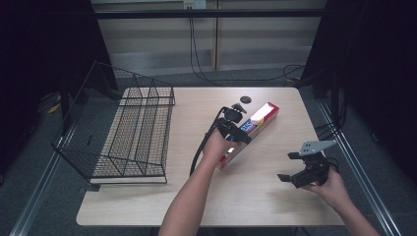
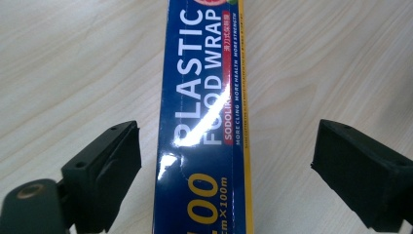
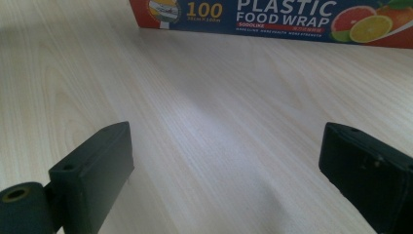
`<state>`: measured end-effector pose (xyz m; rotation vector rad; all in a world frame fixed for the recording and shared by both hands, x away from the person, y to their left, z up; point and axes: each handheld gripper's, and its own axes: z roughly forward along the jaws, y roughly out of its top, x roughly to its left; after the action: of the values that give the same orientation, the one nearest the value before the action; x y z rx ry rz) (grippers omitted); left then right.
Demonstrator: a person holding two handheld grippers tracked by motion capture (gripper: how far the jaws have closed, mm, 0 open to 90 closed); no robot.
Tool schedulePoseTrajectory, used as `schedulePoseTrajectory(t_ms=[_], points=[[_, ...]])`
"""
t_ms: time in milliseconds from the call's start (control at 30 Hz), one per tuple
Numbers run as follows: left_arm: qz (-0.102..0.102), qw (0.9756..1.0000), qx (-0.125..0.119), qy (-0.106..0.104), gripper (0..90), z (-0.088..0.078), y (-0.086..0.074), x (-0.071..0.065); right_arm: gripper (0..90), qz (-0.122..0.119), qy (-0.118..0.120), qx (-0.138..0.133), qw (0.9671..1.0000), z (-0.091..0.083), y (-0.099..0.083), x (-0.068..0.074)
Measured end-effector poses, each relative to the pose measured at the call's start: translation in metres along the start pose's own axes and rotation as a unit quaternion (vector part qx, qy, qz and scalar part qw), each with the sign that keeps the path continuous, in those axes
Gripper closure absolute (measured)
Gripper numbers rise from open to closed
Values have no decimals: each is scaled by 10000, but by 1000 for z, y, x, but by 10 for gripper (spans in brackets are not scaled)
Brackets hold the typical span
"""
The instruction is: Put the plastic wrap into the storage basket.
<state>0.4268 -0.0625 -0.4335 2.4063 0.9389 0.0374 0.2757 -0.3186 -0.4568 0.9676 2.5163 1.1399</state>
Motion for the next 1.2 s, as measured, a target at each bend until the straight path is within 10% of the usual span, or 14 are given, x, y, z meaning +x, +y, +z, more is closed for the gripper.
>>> schedulePoseTrajectory(t_ms=[433,600,1200], points=[[71,9998,58,151,193,21,1,-2,52,-48,58,-90,9999,-3,3,0],[254,9987,170,402,401,20,-1,-1,53,-23,81,-153,9998,-3,3,-1],[37,9985,507,227,283,23,-4,-1,53,-11,100,-174,9998,-2,5,-1]])
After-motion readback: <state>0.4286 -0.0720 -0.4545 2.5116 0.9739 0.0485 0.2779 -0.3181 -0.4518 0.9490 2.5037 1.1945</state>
